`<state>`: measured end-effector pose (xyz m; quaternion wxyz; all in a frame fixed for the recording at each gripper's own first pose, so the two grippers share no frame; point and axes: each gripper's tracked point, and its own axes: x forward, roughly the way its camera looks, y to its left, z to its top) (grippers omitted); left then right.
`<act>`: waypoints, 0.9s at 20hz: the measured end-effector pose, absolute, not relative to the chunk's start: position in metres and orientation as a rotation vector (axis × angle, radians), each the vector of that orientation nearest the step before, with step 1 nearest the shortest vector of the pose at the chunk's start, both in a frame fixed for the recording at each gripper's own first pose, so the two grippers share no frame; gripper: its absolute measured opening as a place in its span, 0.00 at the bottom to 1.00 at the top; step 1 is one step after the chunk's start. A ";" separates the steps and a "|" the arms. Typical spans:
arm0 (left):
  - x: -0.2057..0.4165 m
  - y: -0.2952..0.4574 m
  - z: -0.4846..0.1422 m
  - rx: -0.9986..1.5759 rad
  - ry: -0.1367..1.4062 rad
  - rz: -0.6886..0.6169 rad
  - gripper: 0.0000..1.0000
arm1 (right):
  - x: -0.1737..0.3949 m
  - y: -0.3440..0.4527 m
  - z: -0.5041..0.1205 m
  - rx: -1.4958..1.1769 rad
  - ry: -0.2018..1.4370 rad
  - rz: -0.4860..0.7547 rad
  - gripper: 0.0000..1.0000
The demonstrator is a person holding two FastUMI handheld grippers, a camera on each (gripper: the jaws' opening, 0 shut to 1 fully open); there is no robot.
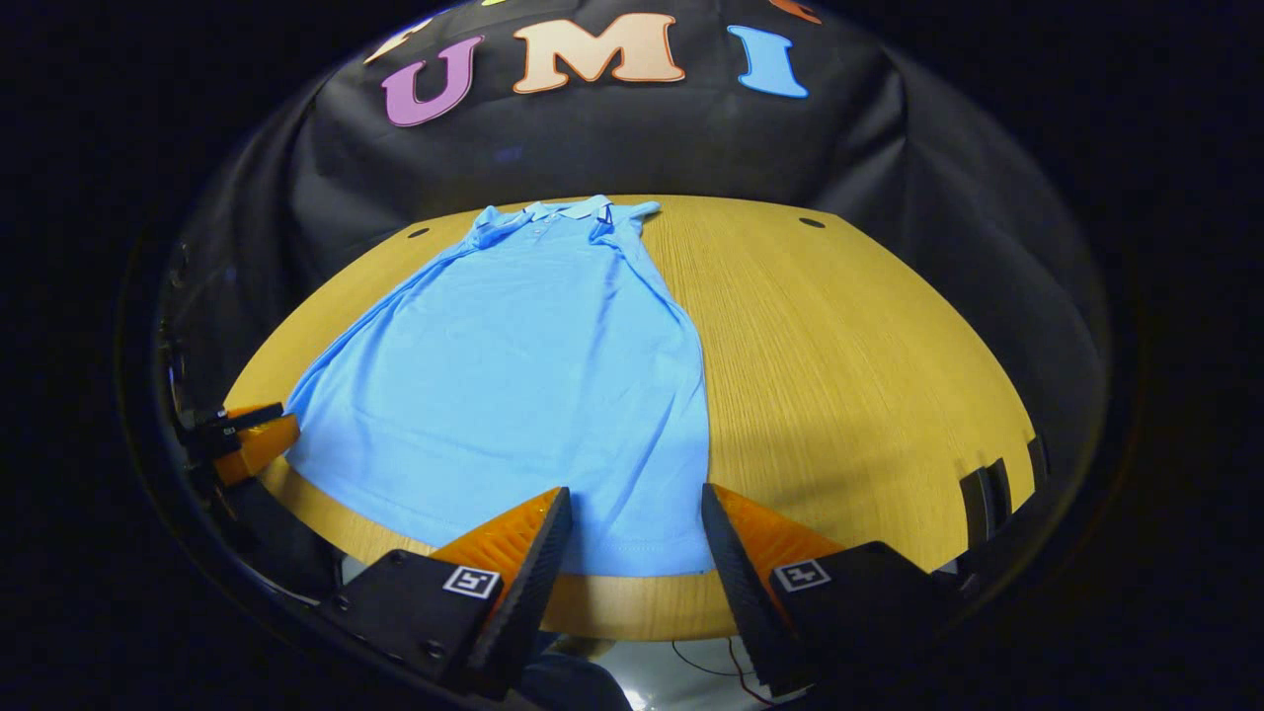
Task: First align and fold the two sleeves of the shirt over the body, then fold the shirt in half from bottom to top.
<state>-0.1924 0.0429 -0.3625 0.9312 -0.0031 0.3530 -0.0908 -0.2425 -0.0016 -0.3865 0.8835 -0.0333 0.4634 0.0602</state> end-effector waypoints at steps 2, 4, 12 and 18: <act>-0.195 0.038 -0.363 -0.021 0.725 -0.191 0.39 | -0.243 0.008 -0.388 -0.071 0.968 0.153 0.66; -0.197 0.032 -0.361 -0.041 0.727 -0.199 0.18 | -0.244 0.014 -0.389 -0.077 0.971 0.157 0.22; -0.194 0.032 -0.362 -0.162 0.844 -0.163 0.00 | -0.240 0.014 -0.384 0.000 0.980 0.157 0.03; -0.170 0.031 -0.329 -0.187 0.828 -0.180 0.00 | -0.192 0.019 -0.337 0.033 0.881 0.172 0.03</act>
